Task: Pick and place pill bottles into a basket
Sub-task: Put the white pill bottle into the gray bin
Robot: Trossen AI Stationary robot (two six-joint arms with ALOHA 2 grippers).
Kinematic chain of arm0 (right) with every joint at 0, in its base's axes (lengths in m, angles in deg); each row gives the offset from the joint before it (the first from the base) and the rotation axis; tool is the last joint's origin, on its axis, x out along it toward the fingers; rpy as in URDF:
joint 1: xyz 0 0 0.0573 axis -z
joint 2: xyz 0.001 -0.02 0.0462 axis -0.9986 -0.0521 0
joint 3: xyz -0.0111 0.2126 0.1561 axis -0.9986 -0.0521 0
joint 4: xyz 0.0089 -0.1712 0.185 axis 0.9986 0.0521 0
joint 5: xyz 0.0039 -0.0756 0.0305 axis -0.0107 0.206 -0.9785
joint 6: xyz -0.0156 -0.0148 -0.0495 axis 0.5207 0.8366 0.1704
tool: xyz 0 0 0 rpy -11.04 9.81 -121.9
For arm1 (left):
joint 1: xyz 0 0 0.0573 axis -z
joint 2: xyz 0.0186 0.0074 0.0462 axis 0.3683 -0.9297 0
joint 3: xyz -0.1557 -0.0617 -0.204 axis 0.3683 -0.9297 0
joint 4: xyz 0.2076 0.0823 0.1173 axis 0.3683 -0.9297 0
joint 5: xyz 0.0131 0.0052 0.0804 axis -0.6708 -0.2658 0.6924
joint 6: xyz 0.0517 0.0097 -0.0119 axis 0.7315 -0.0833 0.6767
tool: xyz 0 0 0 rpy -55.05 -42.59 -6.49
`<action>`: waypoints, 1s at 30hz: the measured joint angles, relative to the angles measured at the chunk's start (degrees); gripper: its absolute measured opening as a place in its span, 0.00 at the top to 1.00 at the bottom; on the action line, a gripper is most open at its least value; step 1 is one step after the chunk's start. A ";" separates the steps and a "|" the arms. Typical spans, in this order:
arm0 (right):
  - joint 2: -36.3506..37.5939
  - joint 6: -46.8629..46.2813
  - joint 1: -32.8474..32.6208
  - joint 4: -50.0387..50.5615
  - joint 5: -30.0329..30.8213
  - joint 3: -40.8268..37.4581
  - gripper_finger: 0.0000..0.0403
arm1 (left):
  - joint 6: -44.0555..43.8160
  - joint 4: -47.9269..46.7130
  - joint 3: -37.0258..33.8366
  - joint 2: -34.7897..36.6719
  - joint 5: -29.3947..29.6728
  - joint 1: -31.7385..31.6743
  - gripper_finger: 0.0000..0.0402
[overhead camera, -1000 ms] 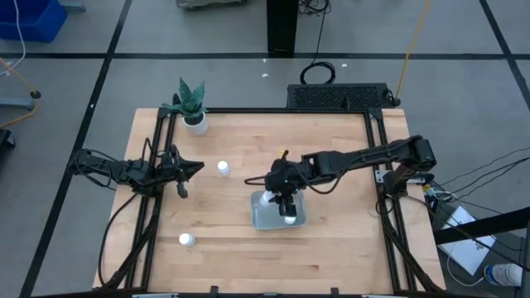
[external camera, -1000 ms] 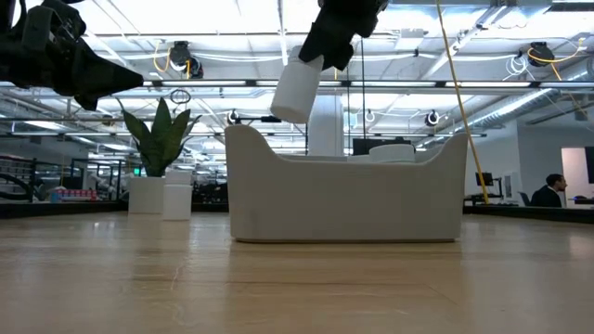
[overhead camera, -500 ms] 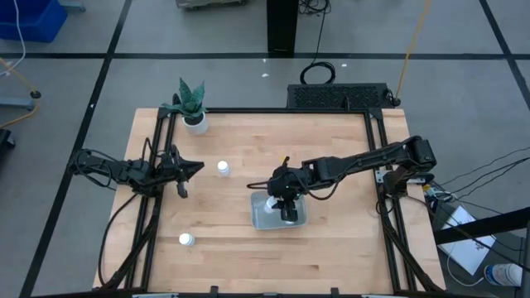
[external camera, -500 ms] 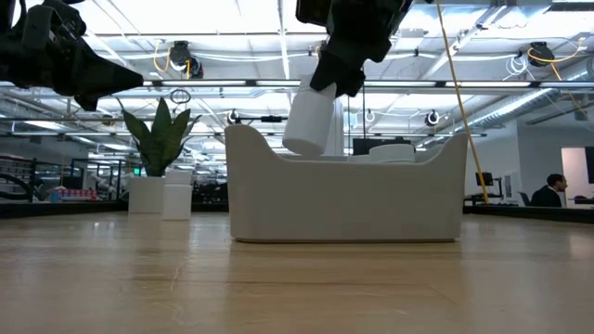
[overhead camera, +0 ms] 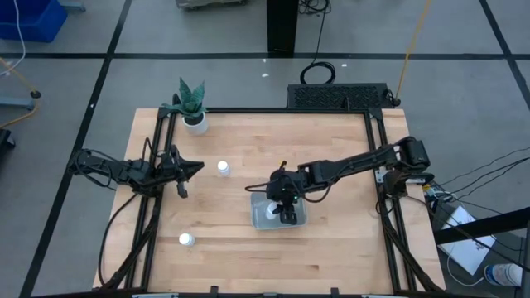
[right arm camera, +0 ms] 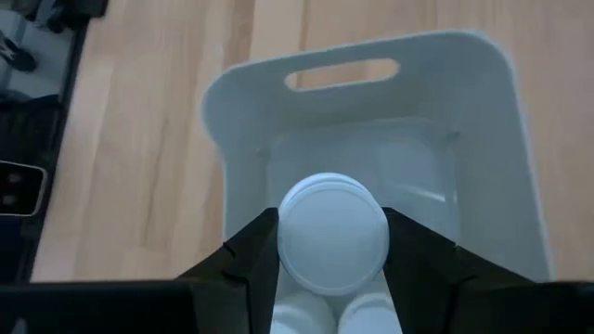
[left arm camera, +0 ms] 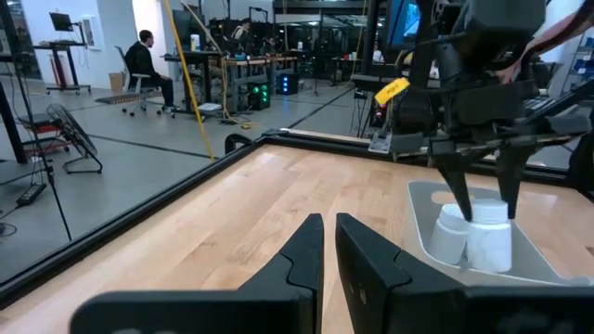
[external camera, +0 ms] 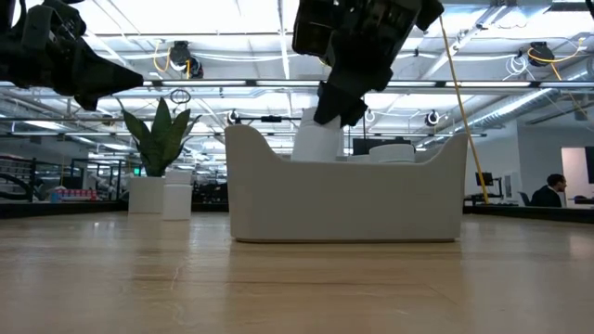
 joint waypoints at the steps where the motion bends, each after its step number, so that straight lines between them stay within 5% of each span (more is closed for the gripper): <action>1: -0.07 0.35 0.21 0.02 0.18 0.00 0.64 | 0.02 0.00 0.00 -0.02 -0.02 0.00 0.91; 30: -3.38 5.87 2.47 0.42 0.17 0.53 0.64 | 1.36 0.46 0.00 0.00 0.11 0.00 0.91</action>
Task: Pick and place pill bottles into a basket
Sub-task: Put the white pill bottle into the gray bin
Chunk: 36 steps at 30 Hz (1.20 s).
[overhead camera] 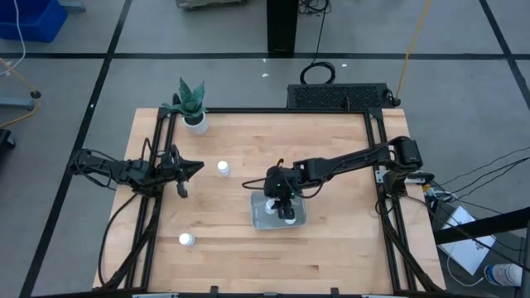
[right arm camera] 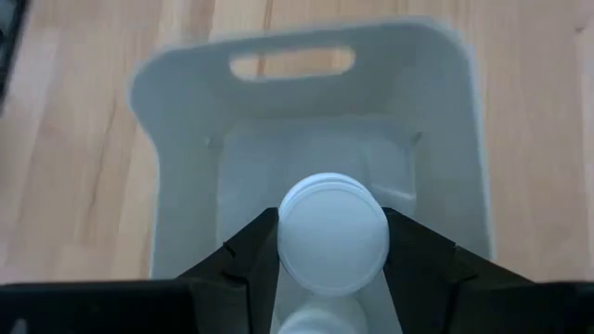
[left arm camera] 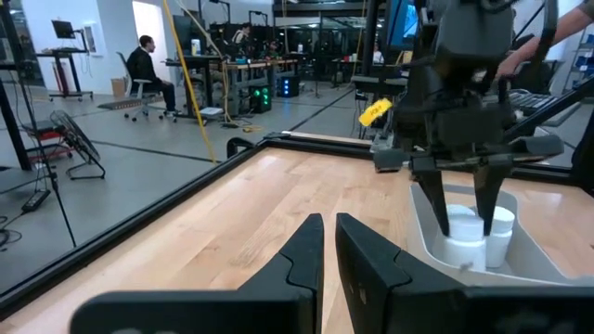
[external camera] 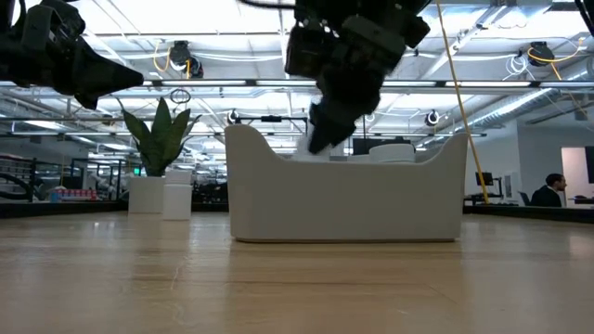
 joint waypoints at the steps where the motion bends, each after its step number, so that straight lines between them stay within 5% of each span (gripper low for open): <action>1: -0.08 0.26 0.00 0.81 0.01 -0.04 0.64 | 0.00 0.00 0.00 -0.02 0.02 0.00 0.91; 36: 0.03 3.73 2.23 0.85 1.55 -0.11 0.64 | 0.09 -0.04 0.00 -0.01 -0.07 -0.01 0.91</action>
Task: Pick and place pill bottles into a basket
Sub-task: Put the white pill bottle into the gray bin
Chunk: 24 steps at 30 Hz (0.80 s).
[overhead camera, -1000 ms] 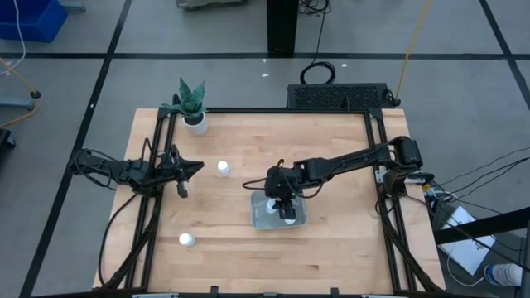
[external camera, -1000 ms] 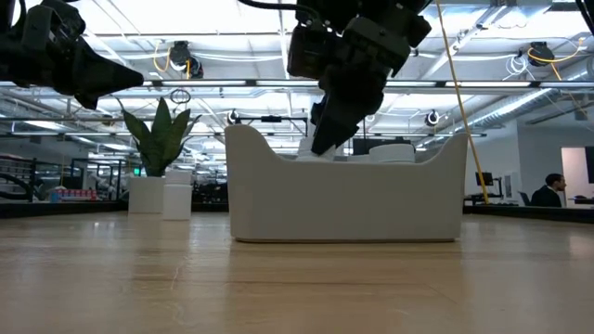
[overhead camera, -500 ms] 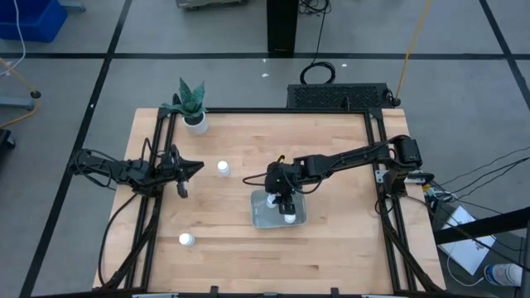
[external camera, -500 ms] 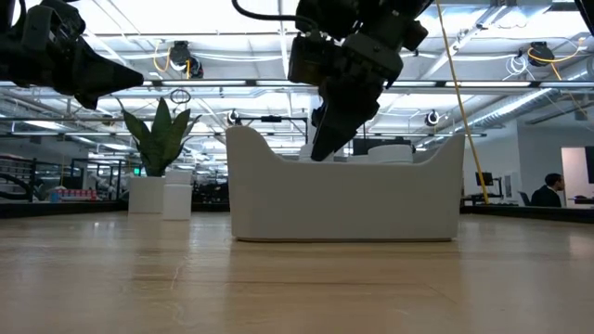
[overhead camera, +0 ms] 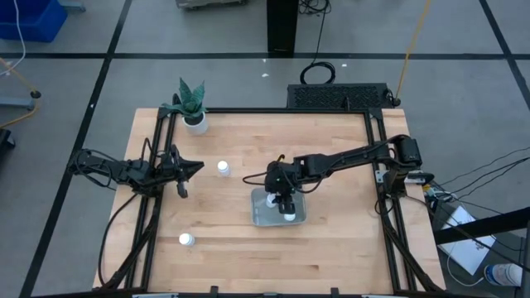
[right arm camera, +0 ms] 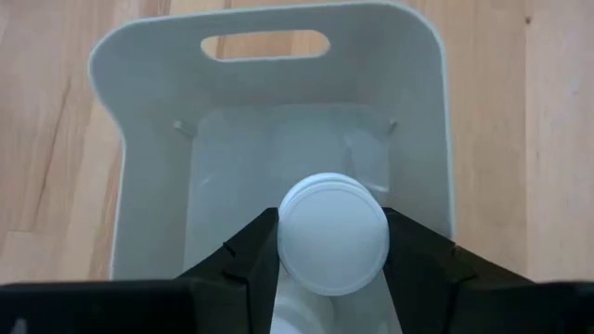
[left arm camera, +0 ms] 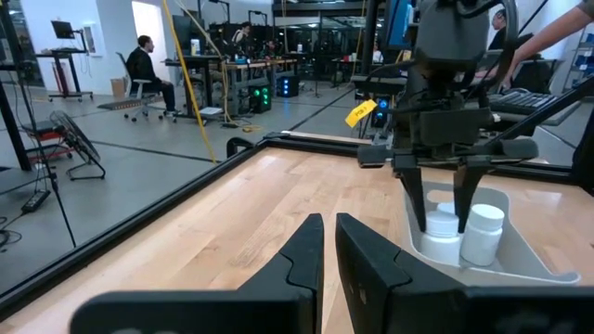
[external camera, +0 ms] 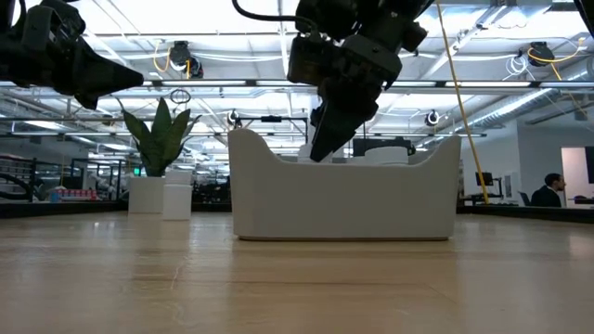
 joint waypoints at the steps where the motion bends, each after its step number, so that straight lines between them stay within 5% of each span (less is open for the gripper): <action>1: 0.00 0.02 -0.02 -0.10 0.00 0.00 0.64 | 0.00 -0.02 0.00 0.00 0.00 -0.01 0.91; 24: 0.00 -0.58 -0.02 -2.13 0.00 -0.01 0.59 | -0.04 -0.46 0.00 0.01 -0.02 -0.01 0.91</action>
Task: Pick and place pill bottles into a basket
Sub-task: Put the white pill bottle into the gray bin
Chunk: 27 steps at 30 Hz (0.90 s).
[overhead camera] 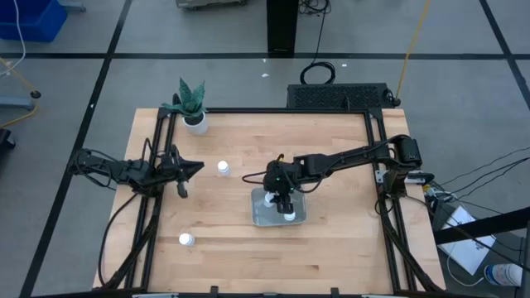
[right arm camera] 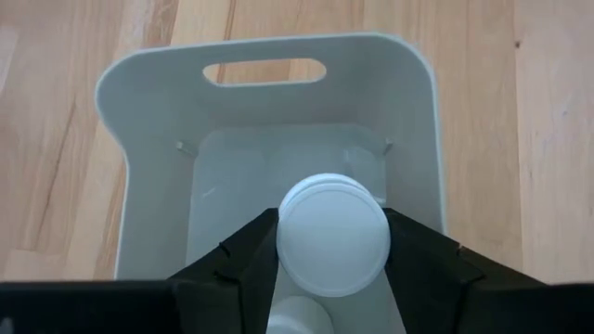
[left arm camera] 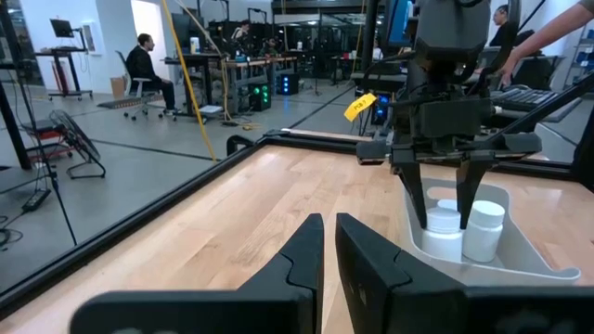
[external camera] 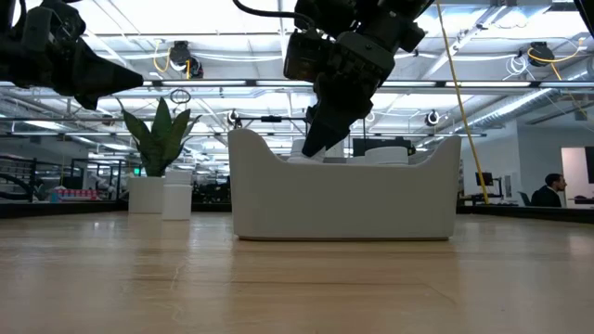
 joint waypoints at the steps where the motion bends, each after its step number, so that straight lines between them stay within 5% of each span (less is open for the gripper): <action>1: 0.00 0.00 0.00 0.00 0.00 0.00 0.59 | 0.00 -0.02 0.00 0.00 0.00 0.00 0.91; 27: 0.52 -0.70 0.00 -1.62 -1.53 -0.07 0.49 | -0.01 -0.02 0.00 0.00 -0.02 0.00 0.91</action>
